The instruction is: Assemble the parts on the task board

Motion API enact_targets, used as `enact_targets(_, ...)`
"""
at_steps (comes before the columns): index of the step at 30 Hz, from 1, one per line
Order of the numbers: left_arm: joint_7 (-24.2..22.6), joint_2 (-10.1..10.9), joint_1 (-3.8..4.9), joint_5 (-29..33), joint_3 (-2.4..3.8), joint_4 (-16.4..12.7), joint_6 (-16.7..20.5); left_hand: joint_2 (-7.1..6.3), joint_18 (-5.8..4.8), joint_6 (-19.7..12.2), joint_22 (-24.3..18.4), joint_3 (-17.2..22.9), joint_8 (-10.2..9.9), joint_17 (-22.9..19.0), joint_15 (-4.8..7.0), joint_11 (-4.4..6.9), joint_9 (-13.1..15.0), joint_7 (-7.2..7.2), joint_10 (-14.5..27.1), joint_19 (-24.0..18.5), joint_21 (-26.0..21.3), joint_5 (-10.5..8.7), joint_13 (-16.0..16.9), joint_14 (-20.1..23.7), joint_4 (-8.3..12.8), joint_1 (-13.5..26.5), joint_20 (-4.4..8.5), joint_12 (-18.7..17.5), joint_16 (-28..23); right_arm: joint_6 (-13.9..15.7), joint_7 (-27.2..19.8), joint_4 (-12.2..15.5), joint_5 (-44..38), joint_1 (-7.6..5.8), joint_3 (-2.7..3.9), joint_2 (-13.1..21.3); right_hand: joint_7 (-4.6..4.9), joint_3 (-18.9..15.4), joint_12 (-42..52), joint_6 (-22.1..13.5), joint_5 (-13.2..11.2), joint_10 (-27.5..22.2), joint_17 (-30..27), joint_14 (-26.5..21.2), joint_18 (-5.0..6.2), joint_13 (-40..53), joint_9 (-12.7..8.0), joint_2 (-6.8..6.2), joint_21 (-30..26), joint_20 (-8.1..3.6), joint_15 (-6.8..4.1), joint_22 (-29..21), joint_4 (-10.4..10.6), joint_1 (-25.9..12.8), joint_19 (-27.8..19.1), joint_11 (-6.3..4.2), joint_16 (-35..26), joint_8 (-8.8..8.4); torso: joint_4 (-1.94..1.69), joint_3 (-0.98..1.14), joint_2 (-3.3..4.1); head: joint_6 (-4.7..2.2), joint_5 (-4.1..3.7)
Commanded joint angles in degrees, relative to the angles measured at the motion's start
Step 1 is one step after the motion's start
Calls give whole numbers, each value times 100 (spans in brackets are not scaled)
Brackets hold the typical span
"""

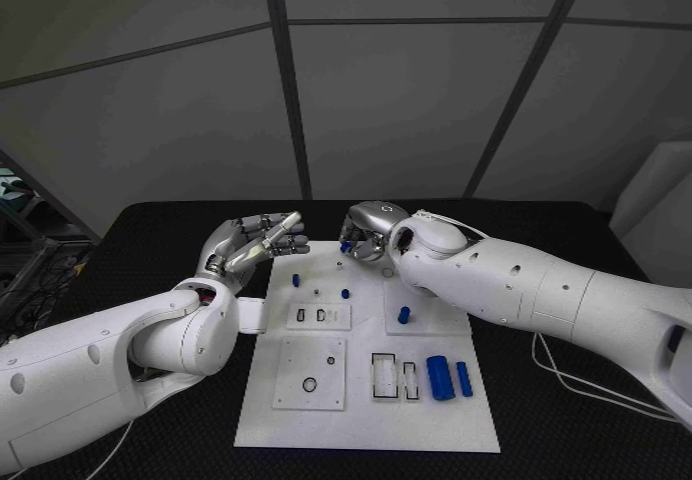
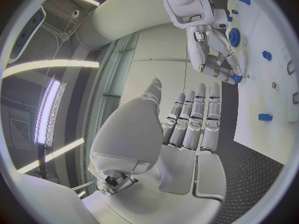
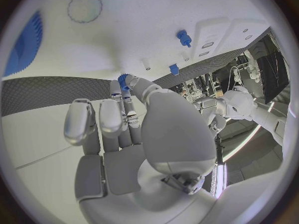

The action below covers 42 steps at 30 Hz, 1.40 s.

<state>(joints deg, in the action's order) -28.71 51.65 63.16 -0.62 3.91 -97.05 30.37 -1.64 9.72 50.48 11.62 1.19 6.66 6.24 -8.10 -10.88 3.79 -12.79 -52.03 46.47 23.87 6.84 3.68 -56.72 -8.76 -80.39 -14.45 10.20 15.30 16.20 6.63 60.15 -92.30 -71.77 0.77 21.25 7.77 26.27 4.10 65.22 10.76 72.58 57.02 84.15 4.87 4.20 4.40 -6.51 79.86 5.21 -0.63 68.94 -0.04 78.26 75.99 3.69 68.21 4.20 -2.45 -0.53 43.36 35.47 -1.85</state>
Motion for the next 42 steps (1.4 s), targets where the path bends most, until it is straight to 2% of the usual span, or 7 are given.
enact_targets(1, -16, -11, 12, -47, 6, -1, -76, 59, 70, 2, 7, -1, -30, 7, -5, -1, -7, -70, 29, 42, 27, -24, -9, -22, 24, -7, 10, -10, -24, -157, 44, -36, -8, -13, 1, -25, 10, 29, -28, -10, 9, -7, 8, 141, -44, -8, 1, -41, 22, 29, -15, -3, 5, -8, 7, 14, 20, 2, 0, 0, 2, 0, -1)
enact_targets(10, -8, -21, 14, -47, 7, 7, -89, 60, 69, 2, 8, -3, -32, 7, -5, -1, -7, -70, 31, 41, 27, -25, -9, -21, 26, -5, 10, -13, -26, -98, 109, -119, -56, -13, -1, -79, 69, 43, -56, -157, -14, -146, -68, 96, -26, -24, -29, -112, -6, 61, 28, -78, 31, -77, -80, 66, 4, -61, 0, 0, 8, -7, 5)
enact_targets(15, -1, -21, 15, -47, 7, 11, -93, 61, 69, 3, 8, -4, -35, 7, -6, -2, -7, -70, 34, 40, 29, -25, -9, -19, 28, -2, 10, -16, -28, 41, 24, -108, -32, -13, -1, -76, 153, -161, -54, -924, -75, -807, -451, -48, 85, -63, -82, -392, -274, 167, 153, -603, 140, -309, -500, 201, -231, -77, 8, 2, 9, -7, 13)
enact_targets(19, 4, -20, 15, -47, 7, 12, -98, 61, 68, 2, 8, -5, -37, 7, -7, -3, -7, -71, 35, 39, 29, -25, -9, -18, 29, 0, 10, -18, -29, 209, -19, -39, -5, -12, -2, -26, 151, -465, 1, -1240, -73, -1171, -710, -145, 146, -44, -63, -411, -437, 211, 179, -874, 161, -285, -717, 230, -391, -63, 10, 3, 6, -9, 17)
enact_targets(29, 17, 24, 15, -47, 6, 20, -116, 61, 66, -7, 9, -11, -48, 5, -10, -7, -8, -73, 49, 33, 31, -25, -10, -10, 34, 8, 9, -29, -35, 865, -104, 844, 298, -9, 2, 835, 226, -750, 318, -985, 212, -937, -727, -97, 116, 1, -4, -271, -370, 218, 176, -732, 238, -167, -581, 241, -334, 36, 26, 0, -5, -22, 12)
enact_targets(37, 24, 47, 15, -47, 5, 48, -132, 62, 65, -6, 9, -13, -51, 5, -11, -8, -7, -69, 55, 30, 31, -26, -10, -7, 37, 10, 9, -35, -38, 791, -14, 1657, 1341, -11, 5, 1861, 74, -892, 877, -663, 316, 199, -356, 33, 10, 252, 18, -399, -74, 96, 0, -186, 460, -332, -172, -6, -18, 108, 93, 26, -9, -49, -22)
enact_targets(42, 31, 33, 14, -47, 5, 79, -146, 62, 65, -6, 9, -13, -51, 5, -11, -8, -7, -69, 55, 30, 31, -26, -10, -7, 37, 10, 9, -35, -38, 271, 300, 1855, 1691, -12, 6, 2248, -43, -1767, 2292, -833, 491, 445, 769, 220, -117, 1589, 1, -463, 235, -79, -184, 397, 732, -294, 240, -148, 787, 153, 79, 24, -11, -72, -72)
